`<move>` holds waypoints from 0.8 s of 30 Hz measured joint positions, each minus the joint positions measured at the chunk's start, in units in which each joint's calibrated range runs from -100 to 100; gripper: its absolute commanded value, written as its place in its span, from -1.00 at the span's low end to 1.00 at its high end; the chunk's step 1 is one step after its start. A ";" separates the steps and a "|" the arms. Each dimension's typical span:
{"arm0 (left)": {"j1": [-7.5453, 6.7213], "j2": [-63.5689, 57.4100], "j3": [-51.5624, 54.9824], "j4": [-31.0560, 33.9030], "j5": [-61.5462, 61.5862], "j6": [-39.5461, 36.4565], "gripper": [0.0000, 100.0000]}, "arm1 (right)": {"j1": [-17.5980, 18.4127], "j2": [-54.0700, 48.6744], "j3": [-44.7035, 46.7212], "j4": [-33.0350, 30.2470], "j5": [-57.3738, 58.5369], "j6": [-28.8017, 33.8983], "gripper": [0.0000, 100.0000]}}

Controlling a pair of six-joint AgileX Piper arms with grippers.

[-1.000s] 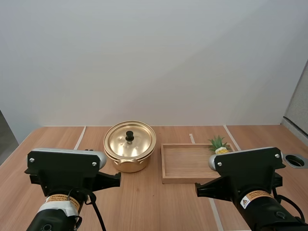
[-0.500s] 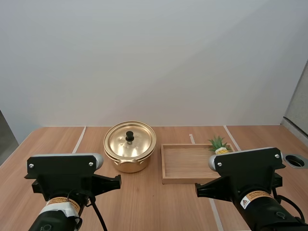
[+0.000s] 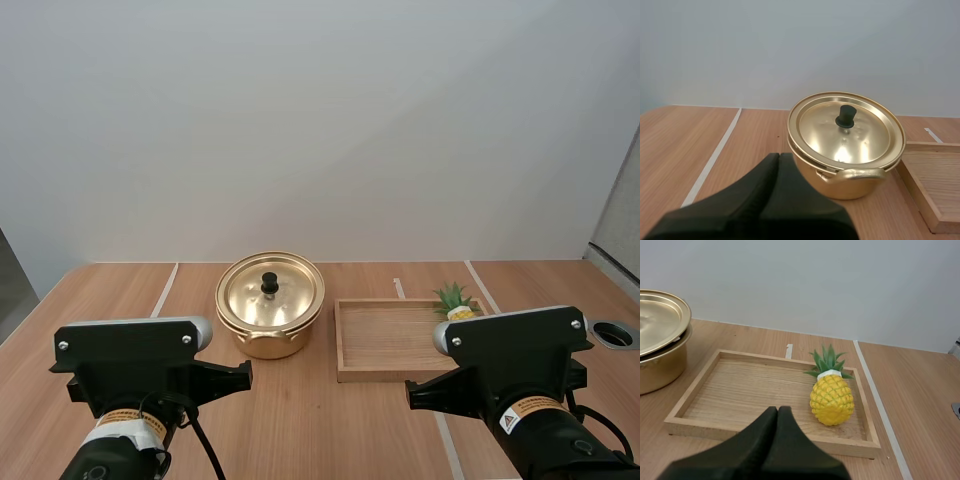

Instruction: Open the pot, put the grape inside, and close it

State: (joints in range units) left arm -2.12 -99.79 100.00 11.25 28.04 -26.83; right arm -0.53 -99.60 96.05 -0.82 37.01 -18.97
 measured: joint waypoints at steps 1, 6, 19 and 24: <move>0.16 0.00 0.00 0.00 0.00 0.00 -1.00 | 0.00 0.00 0.00 0.00 0.00 0.00 -1.00; 1.22 0.00 0.00 0.00 0.00 0.00 -1.00 | 0.00 0.00 0.00 0.12 0.00 0.00 -1.00; 1.38 0.00 0.00 -0.34 3.21 0.00 -1.00 | 0.00 0.00 3.77 1.26 -4.08 0.00 -1.00; 1.38 0.00 0.00 -0.34 3.21 0.00 -1.00 | 0.00 0.00 3.77 1.26 -4.23 0.00 -1.00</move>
State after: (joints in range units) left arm -0.74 -99.79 100.00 10.91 31.25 -26.83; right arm -0.53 -99.60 99.82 0.44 32.78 -18.97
